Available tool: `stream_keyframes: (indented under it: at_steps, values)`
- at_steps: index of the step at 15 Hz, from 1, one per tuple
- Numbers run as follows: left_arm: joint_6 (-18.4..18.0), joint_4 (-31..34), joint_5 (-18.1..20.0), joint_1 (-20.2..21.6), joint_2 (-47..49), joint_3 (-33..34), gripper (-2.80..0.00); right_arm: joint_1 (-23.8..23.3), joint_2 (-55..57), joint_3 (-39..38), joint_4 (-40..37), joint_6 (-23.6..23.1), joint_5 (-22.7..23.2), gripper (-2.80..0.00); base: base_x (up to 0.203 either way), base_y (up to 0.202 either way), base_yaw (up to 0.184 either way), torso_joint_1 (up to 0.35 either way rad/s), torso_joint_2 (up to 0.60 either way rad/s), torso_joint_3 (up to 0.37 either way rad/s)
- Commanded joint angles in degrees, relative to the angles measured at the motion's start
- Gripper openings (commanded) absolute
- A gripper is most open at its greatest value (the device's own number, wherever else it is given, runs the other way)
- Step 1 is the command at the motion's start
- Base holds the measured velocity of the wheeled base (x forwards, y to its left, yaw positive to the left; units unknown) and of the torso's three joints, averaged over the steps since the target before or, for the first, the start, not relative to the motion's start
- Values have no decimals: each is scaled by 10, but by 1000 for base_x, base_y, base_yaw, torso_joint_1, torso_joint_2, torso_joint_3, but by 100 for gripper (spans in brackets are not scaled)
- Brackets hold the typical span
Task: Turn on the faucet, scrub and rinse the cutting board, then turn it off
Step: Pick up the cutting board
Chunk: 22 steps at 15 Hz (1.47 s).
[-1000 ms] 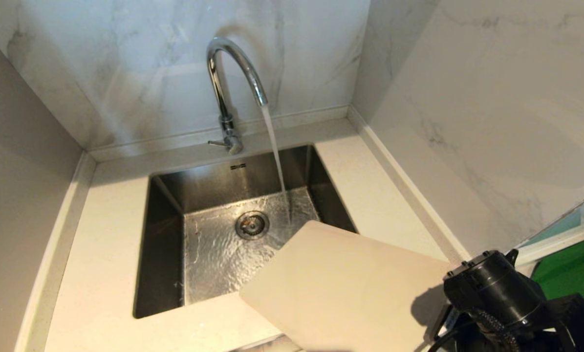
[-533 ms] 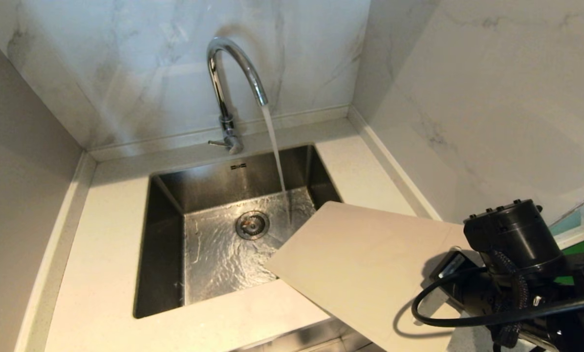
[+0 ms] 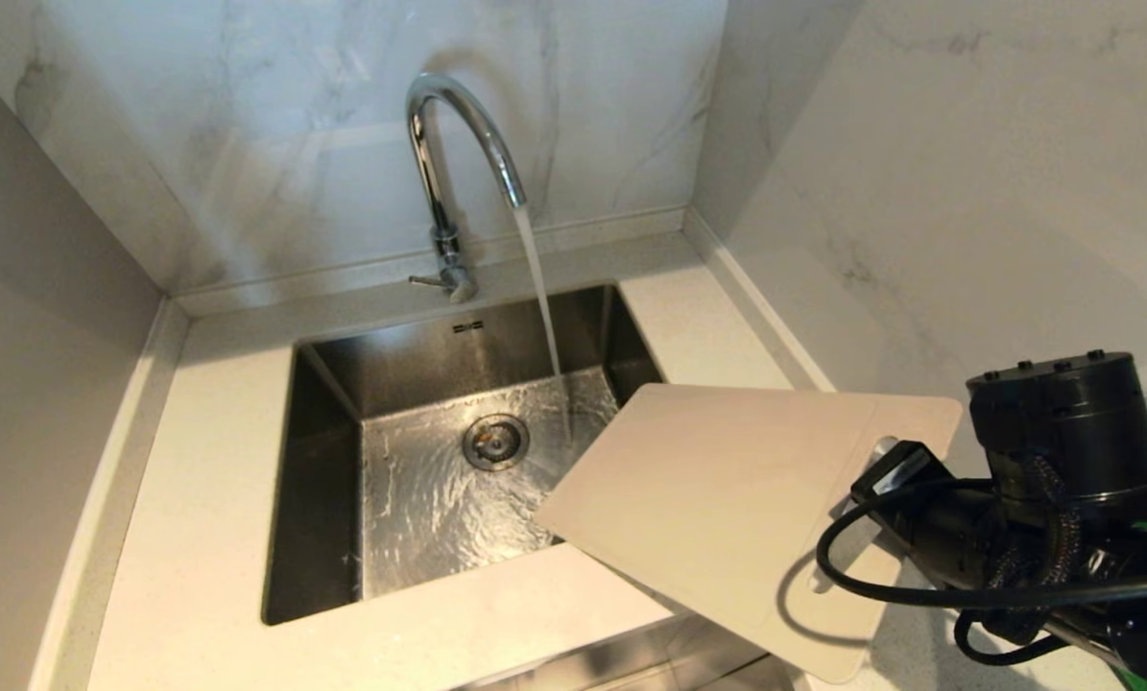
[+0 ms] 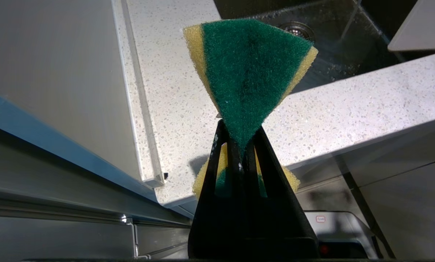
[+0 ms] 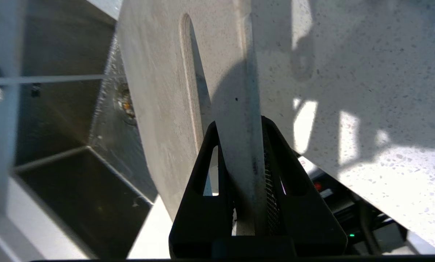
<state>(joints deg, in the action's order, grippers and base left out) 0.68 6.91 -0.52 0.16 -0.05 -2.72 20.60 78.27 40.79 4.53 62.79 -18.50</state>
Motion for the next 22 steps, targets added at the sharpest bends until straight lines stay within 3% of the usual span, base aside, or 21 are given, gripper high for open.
stream_keyframes:
  at_steps: [1,4,6,8,13,17,22]
  values:
    - [0,0,0,0,0,0,-280,-18,-14,0,30,7,1,-280,0,0,0,0,0,0]
    - [0,0,0,0,0,0,-280,-30,-32,-1,52,43,16,-280,0,0,0,0,0,0]
    - [0,0,0,0,0,0,-280,-35,-45,-7,65,61,58,-280,0,0,0,0,0,0]
    - [0,0,-1,0,0,0,-280,-39,-56,-13,74,62,97,-280,0,0,0,0,0,0]
    - [0,0,0,0,0,0,-280,-38,-67,-10,77,52,128,-280,0,0,0,0,0,0]
    - [0,0,-1,0,0,0,-280,-39,-94,-17,72,-13,207,-280,0,0,0,0,0,0]
    - [0,0,0,0,0,0,-280,-38,-96,-23,32,-109,227,-280,0,0,0,0,0,0]
